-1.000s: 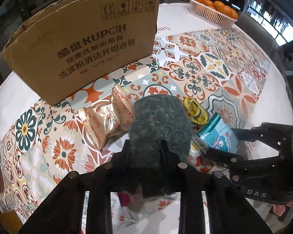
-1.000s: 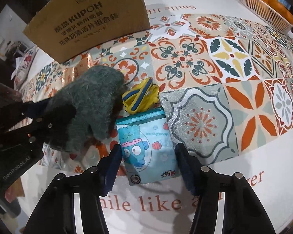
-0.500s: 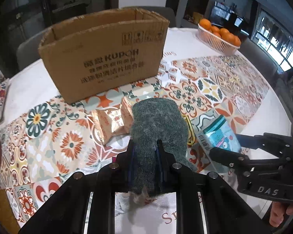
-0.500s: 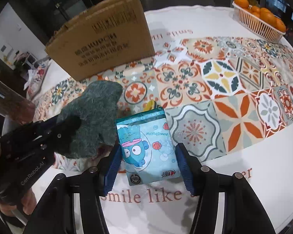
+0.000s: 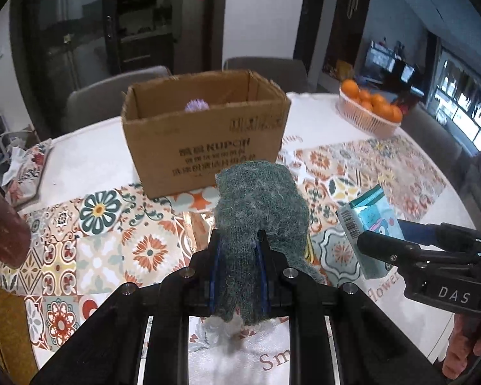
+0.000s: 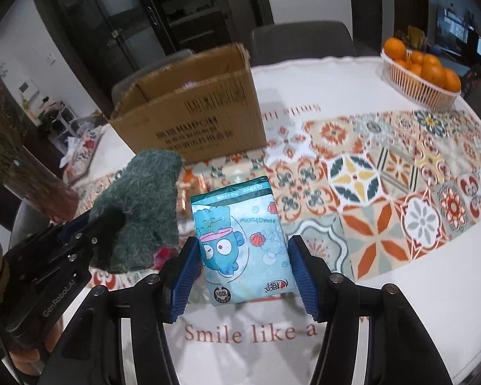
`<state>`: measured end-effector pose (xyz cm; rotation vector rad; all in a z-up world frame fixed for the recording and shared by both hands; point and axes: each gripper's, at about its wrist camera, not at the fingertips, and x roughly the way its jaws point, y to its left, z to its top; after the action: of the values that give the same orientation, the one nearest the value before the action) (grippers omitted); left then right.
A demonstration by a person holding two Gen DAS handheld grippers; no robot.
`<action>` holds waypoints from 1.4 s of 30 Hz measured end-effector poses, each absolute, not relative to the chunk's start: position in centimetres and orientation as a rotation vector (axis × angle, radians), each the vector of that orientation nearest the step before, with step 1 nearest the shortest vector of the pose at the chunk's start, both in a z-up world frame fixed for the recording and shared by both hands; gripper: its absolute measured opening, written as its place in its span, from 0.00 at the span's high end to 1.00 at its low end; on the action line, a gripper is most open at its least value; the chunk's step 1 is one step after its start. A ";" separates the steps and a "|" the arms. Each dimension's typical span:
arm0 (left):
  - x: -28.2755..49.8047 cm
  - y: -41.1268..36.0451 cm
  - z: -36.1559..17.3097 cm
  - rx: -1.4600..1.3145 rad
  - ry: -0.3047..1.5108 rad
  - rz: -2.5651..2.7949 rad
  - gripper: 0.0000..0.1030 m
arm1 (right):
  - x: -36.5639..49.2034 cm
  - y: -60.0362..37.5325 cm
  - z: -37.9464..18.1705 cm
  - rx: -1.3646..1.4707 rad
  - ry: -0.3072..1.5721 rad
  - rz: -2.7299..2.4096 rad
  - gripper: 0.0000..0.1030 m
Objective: Organize soft objects
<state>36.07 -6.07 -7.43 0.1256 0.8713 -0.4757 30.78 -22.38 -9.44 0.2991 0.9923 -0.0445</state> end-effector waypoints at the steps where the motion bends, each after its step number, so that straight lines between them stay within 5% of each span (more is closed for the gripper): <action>1: 36.0 -5.9 -7.0 0.117 0.861 -0.472 0.80 | 30.7 -22.3 -8.9 0.295 0.977 -0.036 0.44; 37: 39.2 -2.5 3.2 0.010 0.629 -0.310 0.80 | 37.7 -20.3 1.0 0.194 0.732 0.133 0.44; 42: 40.3 -2.7 3.6 0.016 0.614 -0.294 0.80 | 39.3 -20.5 2.0 0.184 0.703 0.136 0.51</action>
<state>40.34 -2.70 3.59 0.0155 0.6135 -0.2938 39.28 -20.46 1.99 0.1836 0.7034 0.1364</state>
